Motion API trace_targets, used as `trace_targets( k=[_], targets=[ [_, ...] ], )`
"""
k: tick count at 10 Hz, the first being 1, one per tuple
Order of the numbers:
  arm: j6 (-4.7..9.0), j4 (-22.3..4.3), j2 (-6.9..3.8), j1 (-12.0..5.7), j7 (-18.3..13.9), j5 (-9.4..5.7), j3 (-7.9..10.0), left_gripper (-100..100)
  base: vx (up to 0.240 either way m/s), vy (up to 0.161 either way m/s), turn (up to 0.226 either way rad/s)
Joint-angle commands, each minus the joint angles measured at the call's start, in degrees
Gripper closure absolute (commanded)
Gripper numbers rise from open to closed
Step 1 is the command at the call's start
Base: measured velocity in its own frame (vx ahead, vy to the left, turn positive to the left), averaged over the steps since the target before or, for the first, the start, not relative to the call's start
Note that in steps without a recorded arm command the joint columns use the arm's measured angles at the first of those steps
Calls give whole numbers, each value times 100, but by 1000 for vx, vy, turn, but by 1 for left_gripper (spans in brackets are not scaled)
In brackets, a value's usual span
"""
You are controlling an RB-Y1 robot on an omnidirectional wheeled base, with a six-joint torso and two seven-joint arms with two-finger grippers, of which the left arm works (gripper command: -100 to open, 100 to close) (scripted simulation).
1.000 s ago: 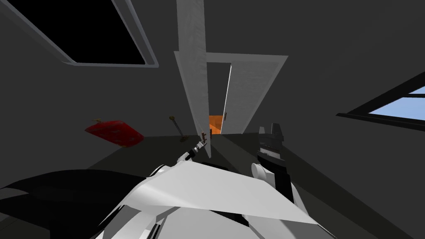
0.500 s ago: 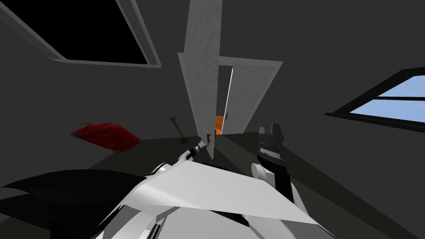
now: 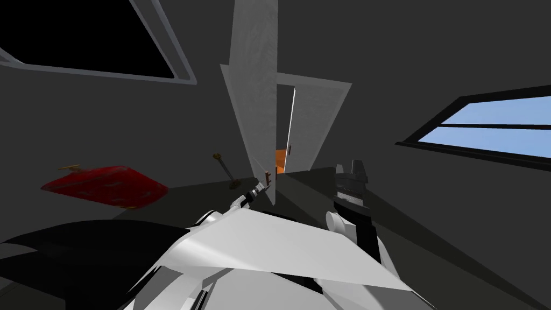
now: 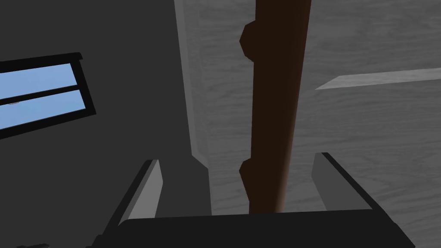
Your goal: Pull the door open
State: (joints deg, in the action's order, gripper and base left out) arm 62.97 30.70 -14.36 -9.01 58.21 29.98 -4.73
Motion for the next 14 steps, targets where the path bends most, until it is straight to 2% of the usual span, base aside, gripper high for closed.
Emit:
trace_targets(
  k=[1, 6, 7, 11, 12, 13, 14],
  targets=[
    [-92, 93, -57, 62, 61, -243, -63, -100, -36, -18, -173],
    [-243, 16, -239, 101, 359, -1123, -242, -100, -18, -2, -205],
    [-243, 16, -239, 101, 359, -1134, -242, -100, 3, 11, -50],
    [-344, -36, -361, 128, 561, -1732, -363, -100, 11, 19, -176],
    [-361, -45, -383, 132, 595, -1833, -384, -100, 17, 31, -164],
    [-361, -45, -383, 132, 595, -1833, -384, -100, 13, 24, -34],
    [-293, -152, -371, 80, 607, -1817, -374, -100, 5, 9, 4]
  ],
)
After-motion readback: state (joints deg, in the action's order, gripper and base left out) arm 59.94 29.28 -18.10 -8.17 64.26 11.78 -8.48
